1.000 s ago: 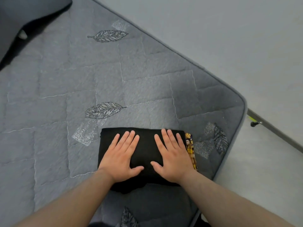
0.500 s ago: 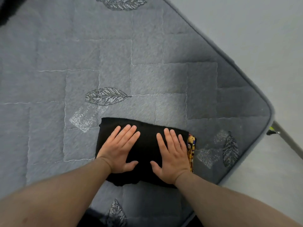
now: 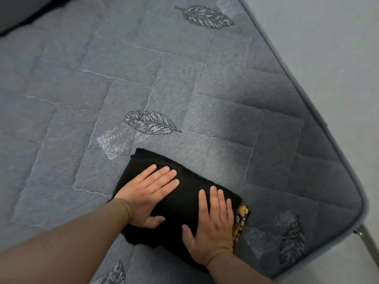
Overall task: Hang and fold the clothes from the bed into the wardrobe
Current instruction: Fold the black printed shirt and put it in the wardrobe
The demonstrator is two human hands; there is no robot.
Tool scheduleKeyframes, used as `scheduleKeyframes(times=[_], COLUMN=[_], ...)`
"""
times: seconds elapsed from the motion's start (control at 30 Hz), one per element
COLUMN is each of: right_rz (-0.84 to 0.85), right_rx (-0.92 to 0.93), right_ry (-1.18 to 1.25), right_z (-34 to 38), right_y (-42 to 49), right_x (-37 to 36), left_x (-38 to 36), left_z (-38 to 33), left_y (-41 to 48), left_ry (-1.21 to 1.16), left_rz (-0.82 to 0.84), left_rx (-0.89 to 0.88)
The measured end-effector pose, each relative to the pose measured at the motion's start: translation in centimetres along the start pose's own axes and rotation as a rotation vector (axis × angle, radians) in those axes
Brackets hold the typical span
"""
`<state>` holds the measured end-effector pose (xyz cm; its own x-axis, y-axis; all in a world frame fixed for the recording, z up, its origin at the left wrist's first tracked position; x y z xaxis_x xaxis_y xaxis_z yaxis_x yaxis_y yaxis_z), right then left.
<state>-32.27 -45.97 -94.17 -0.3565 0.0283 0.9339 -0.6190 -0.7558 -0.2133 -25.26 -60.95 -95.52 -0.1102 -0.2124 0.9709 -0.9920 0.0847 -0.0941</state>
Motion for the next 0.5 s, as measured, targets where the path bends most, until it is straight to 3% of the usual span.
scheduleKeyframes(times=[0.37,0.5], right_rz=[-0.037,-0.075], right_rx=[0.018,0.025], right_ry=[-0.019,0.005], right_z=[0.0,0.0], right_y=[-0.2,-0.5], right_x=[-0.2,0.3], left_x=[0.7,2.5], left_z=[-0.1,0.3], left_y=[-0.4,-1.0], left_ry=[-0.004,-0.034], left_rz=[-0.117,-0.276], left_rx=[-0.004,0.138])
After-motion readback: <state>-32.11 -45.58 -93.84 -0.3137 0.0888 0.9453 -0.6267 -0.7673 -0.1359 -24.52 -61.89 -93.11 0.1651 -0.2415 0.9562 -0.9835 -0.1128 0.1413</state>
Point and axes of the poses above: each hand's wrist, its own y-axis towards the middle knuckle, its own x-axis out of the back of the hand, z = x × y, the point moved 8 cm from there along y, towards the middle knuckle, and after that the axes turned 5 degrees about -z, right-handed, at the moved point
